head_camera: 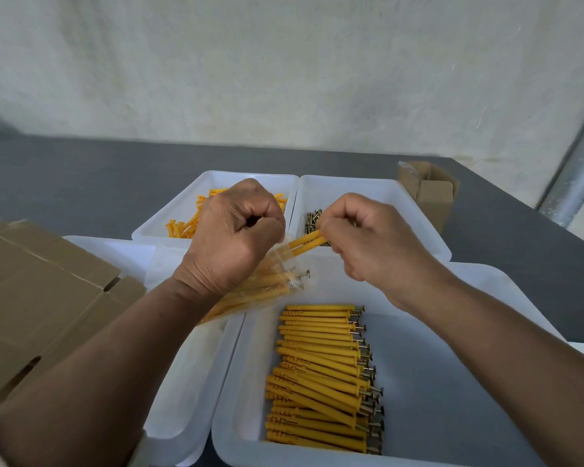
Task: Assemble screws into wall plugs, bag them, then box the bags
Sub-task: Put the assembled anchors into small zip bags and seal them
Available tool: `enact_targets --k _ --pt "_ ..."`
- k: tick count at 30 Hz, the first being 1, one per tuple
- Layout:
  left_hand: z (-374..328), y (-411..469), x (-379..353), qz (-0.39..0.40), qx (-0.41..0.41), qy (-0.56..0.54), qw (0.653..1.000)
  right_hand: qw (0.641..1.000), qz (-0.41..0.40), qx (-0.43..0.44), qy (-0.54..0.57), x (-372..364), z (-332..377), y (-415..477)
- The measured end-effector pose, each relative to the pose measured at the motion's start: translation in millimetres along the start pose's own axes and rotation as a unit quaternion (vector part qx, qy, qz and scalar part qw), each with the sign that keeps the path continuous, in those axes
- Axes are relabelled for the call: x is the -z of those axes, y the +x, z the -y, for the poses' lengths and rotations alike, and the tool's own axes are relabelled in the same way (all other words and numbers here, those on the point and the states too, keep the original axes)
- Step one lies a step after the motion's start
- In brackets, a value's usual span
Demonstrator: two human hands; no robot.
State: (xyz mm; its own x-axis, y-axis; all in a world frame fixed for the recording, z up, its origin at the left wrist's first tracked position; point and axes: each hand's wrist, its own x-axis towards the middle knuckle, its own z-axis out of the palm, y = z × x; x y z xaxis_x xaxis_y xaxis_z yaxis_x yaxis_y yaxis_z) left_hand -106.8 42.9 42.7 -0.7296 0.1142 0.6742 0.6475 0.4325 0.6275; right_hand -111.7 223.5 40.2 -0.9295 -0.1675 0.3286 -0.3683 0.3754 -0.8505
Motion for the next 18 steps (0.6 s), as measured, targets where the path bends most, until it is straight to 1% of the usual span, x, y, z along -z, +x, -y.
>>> enact_targets --k 2,6,8,11,13,16,18 --pt "-0.7 -0.3 0.3 0.0 0.001 0.003 1.0 1.0 0.021 0.018 -0.012 -8.0 0.6 -3.6" --pt "-2.3 0.3 1.0 -0.001 0.003 0.006 1.0 0.996 0.078 0.025 -0.026 -18.9 3.3 -9.7" --pt "-2.8 0.4 0.9 -0.005 0.006 0.005 1.0 0.995 0.103 0.016 -0.003 -20.0 5.7 -10.8" --pt "-3.8 -0.2 1.2 -0.008 0.007 0.004 1.0 0.988 0.132 -0.036 0.07 -18.3 9.2 -11.7" --pt "-4.2 -0.3 1.5 -0.008 0.006 0.003 1.0 0.986 0.139 -0.046 0.083 -17.8 8.9 -12.0" --pt "-4.5 -0.2 1.7 -0.007 0.006 0.007 1.0 0.992 0.121 0.006 0.023 -18.7 5.8 -11.6" --pt "-4.3 -0.4 1.5 -0.006 0.006 0.008 1.0 0.993 0.109 0.026 0.024 -18.7 4.3 -11.1"
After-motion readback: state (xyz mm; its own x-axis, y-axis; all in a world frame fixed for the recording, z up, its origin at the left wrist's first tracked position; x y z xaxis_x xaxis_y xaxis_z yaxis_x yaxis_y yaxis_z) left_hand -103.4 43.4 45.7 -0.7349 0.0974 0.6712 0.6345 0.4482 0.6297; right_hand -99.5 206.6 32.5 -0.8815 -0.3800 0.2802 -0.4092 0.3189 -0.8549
